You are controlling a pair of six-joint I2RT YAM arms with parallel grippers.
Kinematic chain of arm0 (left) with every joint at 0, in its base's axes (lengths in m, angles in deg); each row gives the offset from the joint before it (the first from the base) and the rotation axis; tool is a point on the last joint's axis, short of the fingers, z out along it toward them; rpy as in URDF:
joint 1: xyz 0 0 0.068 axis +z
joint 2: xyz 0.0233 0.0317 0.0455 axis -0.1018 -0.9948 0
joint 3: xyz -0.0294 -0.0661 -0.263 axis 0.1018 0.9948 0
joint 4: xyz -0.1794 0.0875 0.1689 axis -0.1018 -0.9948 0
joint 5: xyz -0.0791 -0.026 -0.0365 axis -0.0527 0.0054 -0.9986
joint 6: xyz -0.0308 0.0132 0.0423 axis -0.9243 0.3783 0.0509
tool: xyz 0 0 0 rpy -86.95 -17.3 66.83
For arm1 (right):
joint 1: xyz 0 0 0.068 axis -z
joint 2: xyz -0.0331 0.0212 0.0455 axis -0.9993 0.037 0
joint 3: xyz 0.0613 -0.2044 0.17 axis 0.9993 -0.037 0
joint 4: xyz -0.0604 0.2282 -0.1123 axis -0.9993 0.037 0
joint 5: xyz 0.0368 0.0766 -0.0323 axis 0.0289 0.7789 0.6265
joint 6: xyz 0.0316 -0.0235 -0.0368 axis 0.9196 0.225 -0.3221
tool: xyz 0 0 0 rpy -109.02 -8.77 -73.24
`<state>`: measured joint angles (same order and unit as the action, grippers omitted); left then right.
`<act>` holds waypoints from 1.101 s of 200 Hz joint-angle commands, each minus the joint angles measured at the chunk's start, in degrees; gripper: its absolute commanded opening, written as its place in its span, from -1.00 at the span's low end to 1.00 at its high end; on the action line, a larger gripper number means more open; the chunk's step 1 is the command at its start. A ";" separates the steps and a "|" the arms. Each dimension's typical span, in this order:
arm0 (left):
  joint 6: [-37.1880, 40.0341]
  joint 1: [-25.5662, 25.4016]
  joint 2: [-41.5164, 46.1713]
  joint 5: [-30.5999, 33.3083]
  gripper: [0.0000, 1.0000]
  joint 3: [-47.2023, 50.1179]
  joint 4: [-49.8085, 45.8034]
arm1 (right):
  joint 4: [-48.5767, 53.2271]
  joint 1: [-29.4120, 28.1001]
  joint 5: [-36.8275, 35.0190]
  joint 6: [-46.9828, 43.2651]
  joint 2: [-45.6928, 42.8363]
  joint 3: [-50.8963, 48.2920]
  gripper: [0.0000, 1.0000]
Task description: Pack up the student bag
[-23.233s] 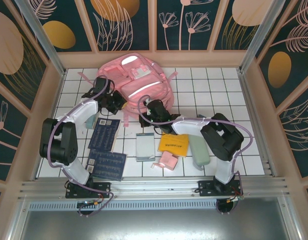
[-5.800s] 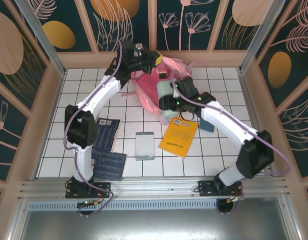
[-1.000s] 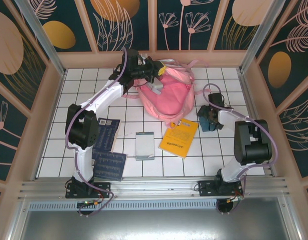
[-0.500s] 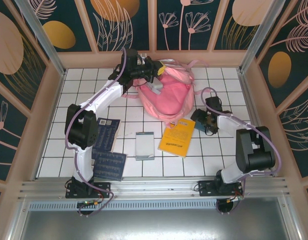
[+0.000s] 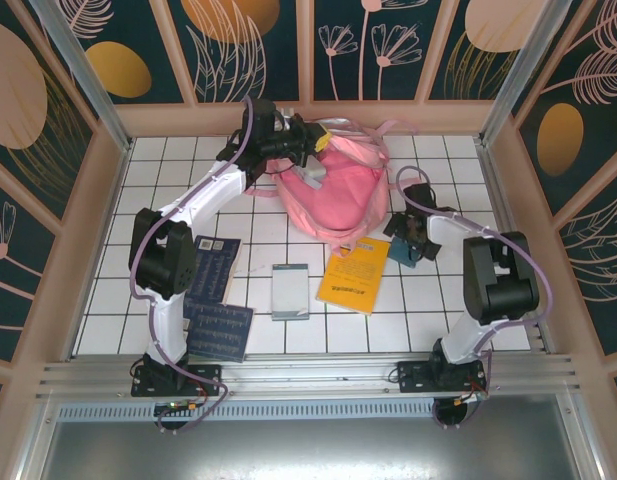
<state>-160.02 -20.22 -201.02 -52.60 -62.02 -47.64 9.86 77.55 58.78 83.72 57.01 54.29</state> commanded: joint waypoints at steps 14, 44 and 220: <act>-0.69 1.84 2.50 -0.03 -1.00 0.99 4.28 | 2.76 -0.98 -1.36 -2.30 3.69 1.82 0.98; -0.65 2.16 2.70 -0.01 -1.00 1.06 4.28 | 1.87 -0.92 -2.40 -3.13 5.09 0.97 0.94; -1.50 1.99 2.18 0.17 -1.00 -1.15 4.34 | -1.88 -9.12 7.78 -1.02 -22.13 4.97 0.16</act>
<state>-160.22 -19.00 -200.65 -53.43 -61.17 -46.37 13.33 70.27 55.94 81.36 37.27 56.67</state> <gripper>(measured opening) 0.062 0.595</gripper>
